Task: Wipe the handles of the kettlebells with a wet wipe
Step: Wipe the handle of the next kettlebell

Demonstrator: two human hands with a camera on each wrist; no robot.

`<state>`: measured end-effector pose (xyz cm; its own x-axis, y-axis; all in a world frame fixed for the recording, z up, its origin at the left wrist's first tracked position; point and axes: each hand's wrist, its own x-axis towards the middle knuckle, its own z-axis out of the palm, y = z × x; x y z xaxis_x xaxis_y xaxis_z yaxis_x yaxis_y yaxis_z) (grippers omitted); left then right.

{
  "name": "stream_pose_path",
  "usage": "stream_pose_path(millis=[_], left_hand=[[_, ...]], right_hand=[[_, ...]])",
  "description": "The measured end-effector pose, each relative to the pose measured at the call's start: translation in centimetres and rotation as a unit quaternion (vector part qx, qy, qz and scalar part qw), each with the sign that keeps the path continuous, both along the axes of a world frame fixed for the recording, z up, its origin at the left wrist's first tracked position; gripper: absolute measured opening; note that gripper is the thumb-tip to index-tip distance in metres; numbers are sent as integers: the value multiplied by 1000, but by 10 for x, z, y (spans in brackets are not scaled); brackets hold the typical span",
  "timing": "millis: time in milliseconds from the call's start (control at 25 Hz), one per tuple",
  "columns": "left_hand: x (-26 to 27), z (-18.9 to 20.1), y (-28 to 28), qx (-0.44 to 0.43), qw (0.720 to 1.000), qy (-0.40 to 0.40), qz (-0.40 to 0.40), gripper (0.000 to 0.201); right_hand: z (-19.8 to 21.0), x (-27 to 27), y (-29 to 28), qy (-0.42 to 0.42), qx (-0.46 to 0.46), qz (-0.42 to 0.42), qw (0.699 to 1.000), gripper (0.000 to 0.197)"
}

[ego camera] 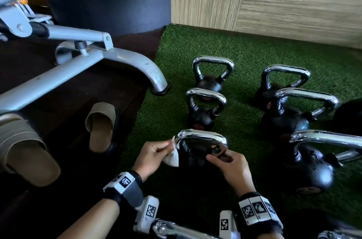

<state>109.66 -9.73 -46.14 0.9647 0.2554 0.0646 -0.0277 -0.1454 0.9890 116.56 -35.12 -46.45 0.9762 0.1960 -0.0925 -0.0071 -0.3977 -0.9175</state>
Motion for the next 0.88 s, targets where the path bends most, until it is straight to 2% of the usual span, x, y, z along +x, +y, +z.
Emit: stream_pose_path(millis=[40,80,160,200,360,520,600,680,800,880], left_hand=[[-2,-6,0,22,1000,14,-10,43],[-5,-9,0,31,999,24,-19,39],[-7,-12,0,40,998,23,-33,17],[-8,-11,-1,57,998,18,-26,13],[-1,-3,-7,151,987,20,58,12],[29,-2,-12,180,979,9,98,18],[47,2,-19,171,982,17,83,25],[58,4,-23,142,988,38,41,30],[62,4,-17,124,989,72,-25,31],[60,4,-14,174,982,69,-31,33]], right_hand=[[1,0,0,-1,2,-1,1000,15],[1,-1,0,-3,0,0,1000,15],[4,-2,2,-14,-10,-10,1000,14],[4,-3,2,-20,-16,-14,1000,14],[5,-3,-5,-30,-35,9,999,21],[4,-3,-14,-70,-94,110,987,26],[2,-5,-9,-78,-118,170,975,41],[-2,-4,-1,-91,-100,163,977,53],[-5,-1,10,-92,-51,87,991,36],[-16,4,16,-4,-8,105,994,44]])
